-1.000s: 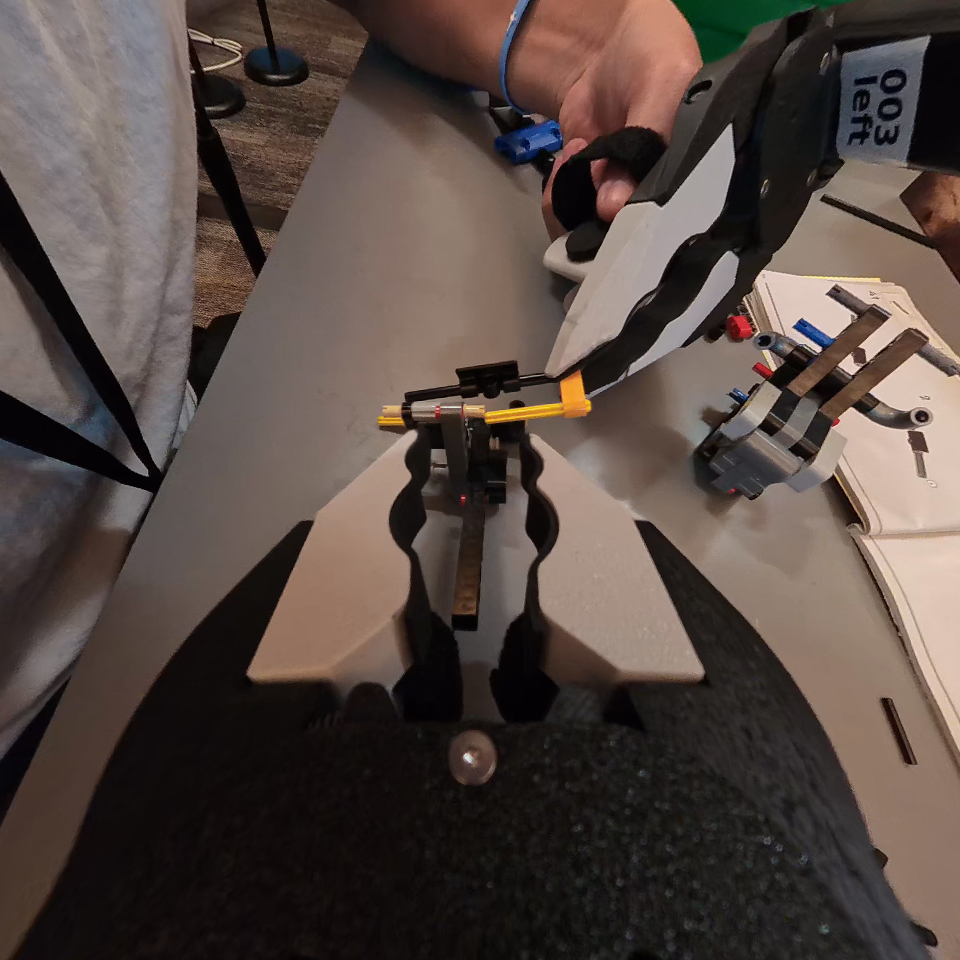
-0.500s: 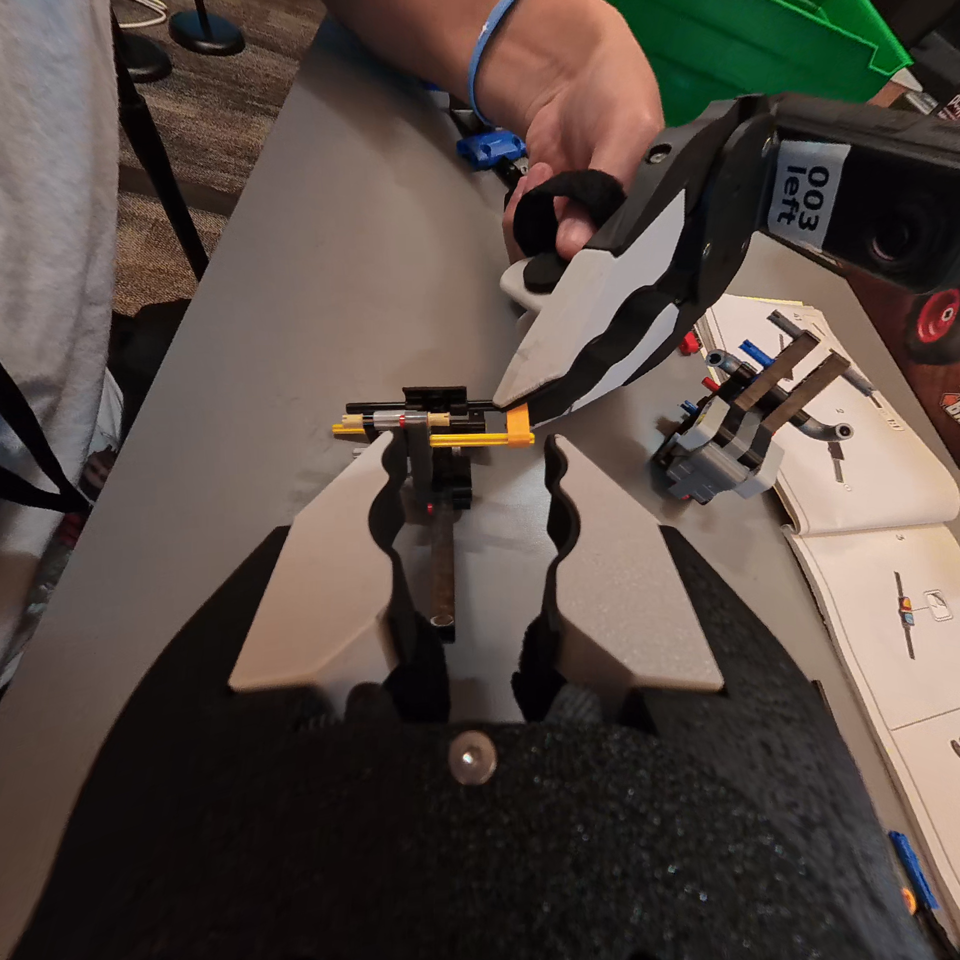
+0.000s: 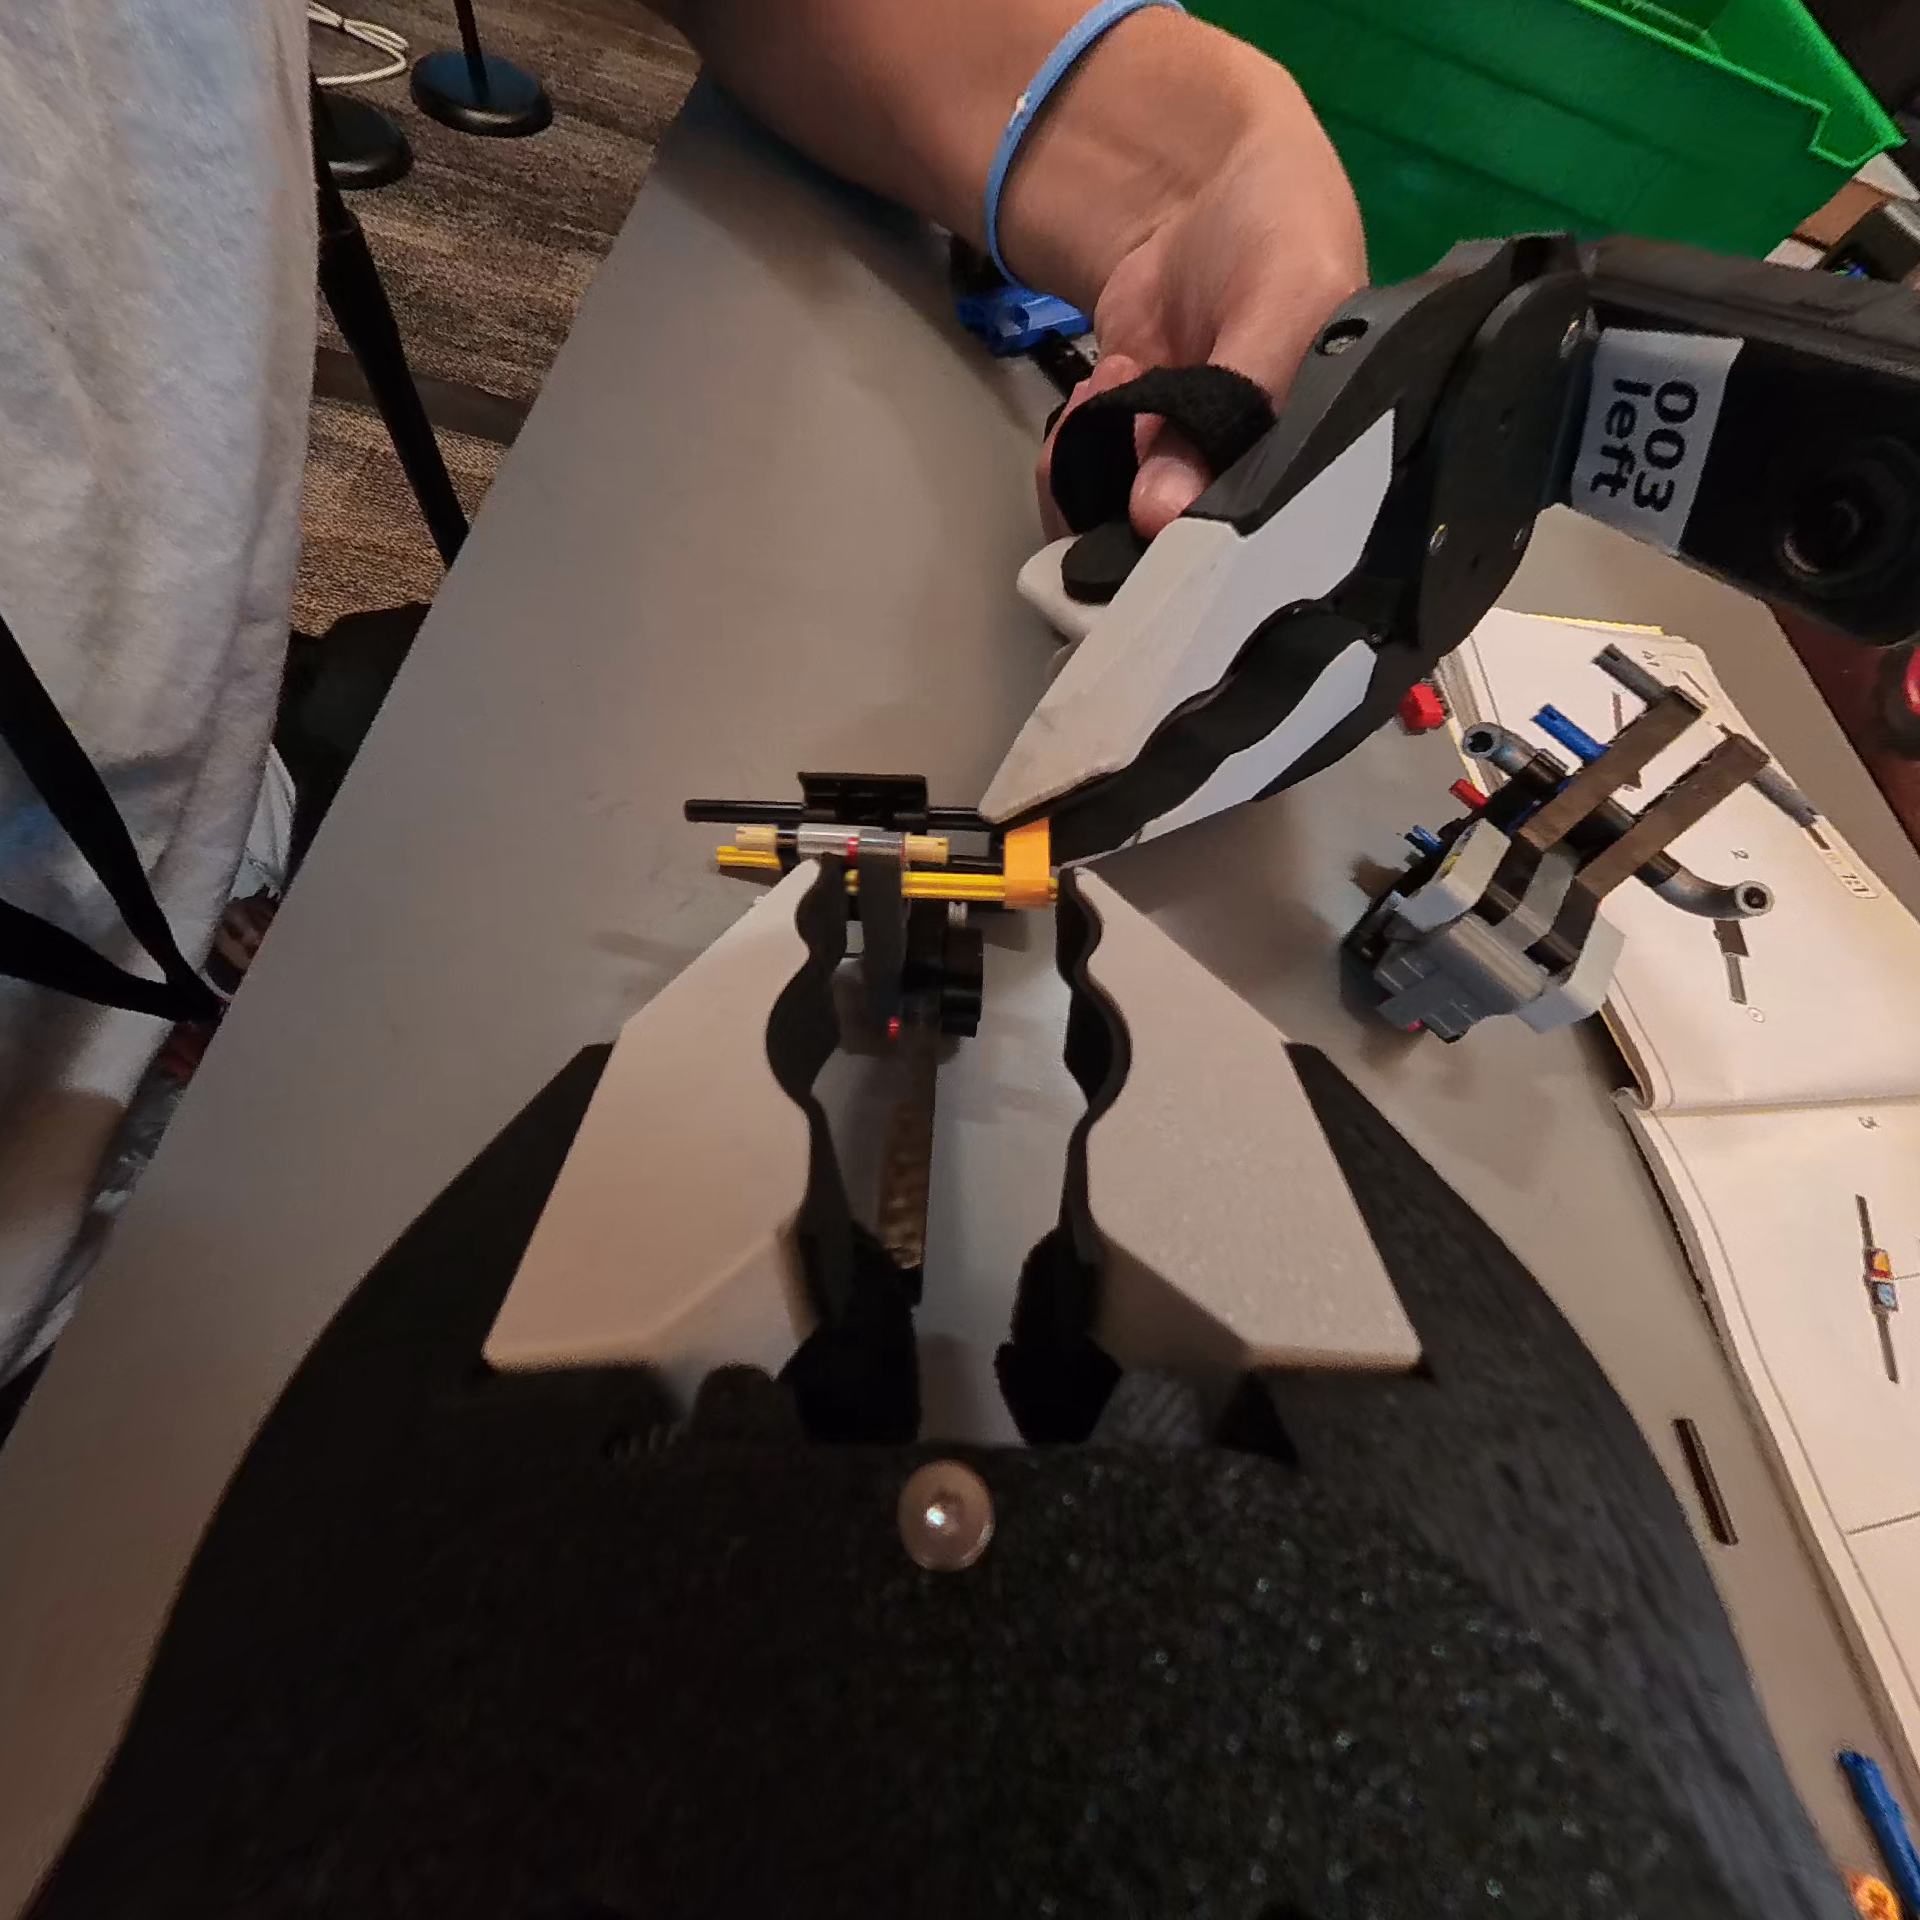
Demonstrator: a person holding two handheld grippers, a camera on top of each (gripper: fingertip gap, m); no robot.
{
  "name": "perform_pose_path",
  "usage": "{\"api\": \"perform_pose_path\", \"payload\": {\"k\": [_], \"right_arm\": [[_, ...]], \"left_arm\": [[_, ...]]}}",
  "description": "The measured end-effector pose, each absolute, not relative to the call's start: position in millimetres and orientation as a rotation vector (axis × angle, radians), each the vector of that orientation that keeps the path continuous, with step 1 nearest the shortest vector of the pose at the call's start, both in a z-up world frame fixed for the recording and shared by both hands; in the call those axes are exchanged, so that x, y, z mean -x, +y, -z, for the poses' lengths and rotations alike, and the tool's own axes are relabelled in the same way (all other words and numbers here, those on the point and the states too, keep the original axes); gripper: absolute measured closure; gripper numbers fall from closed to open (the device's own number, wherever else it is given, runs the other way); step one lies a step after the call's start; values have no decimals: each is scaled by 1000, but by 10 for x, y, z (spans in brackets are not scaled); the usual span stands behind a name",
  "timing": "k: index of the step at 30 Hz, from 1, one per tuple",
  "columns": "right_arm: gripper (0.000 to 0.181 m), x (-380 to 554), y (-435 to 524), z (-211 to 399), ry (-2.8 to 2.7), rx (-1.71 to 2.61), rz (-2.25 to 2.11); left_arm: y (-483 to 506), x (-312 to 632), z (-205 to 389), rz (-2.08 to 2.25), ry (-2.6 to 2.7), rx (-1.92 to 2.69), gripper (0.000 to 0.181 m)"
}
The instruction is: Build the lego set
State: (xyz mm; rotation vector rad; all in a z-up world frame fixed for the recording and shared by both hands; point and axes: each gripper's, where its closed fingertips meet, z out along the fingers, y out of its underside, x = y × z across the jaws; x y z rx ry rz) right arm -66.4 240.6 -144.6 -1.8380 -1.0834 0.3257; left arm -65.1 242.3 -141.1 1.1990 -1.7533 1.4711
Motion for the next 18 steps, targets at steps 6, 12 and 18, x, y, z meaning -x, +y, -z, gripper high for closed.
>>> {"api": "perform_pose_path", "payload": {"k": [6, 12, 18], "right_arm": [[142, 687, 2368, 1460, -1110, 1861, -363], [142, 659, 2356, 1465, -1128, 1880, -359], [142, 671, 2337, 1470, -1118, 1912, -374]], "left_arm": [[2386, 679, 1433, -1452, -1779, -1196, 173], [2377, 654, 1436, -1470, -1785, -1222, 173], [2364, 660, 1458, -1476, -1813, -1223, 173]]}}
